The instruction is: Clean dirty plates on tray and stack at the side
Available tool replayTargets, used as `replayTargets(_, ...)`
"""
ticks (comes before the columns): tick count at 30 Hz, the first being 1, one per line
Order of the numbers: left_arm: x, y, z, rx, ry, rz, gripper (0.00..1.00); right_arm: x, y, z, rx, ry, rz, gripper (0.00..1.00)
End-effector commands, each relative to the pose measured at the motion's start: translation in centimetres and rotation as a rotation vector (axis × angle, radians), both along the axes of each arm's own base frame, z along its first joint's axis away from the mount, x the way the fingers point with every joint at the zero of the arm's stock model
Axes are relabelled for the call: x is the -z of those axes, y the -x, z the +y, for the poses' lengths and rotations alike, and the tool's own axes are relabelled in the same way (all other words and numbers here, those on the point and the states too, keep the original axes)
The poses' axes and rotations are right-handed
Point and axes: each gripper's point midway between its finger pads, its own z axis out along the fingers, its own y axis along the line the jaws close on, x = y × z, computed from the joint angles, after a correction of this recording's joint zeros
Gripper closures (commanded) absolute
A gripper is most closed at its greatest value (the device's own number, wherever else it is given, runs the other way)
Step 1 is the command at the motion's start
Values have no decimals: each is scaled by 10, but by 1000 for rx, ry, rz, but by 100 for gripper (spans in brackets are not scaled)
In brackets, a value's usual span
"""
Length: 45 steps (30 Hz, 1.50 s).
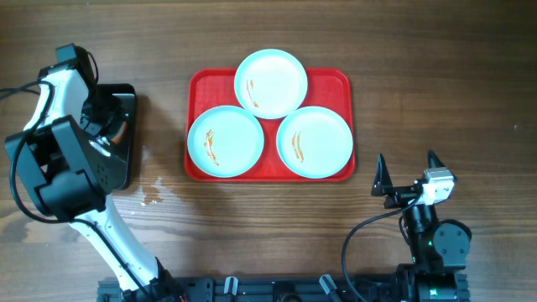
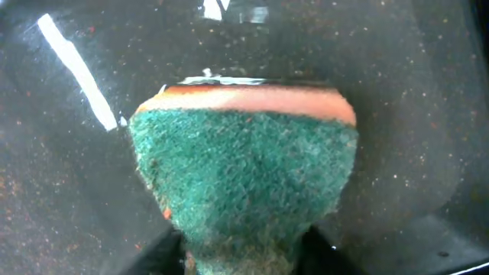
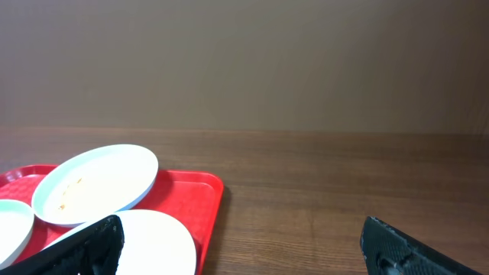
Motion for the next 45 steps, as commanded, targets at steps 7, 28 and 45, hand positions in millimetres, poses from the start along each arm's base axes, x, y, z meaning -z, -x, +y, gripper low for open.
replayTargets(7,-6,-1,6,-5,-18,-7,96,-2,0,-4,20,13,-9,0)
replayTargets(28,-58,0,22,-24,-117,-84,94,-2,0,-4,20,13,-9,0)
replayTargets(45,-33,-4,24,-24,-106,-58,0,-2,0,-4,20,12,-9,0)
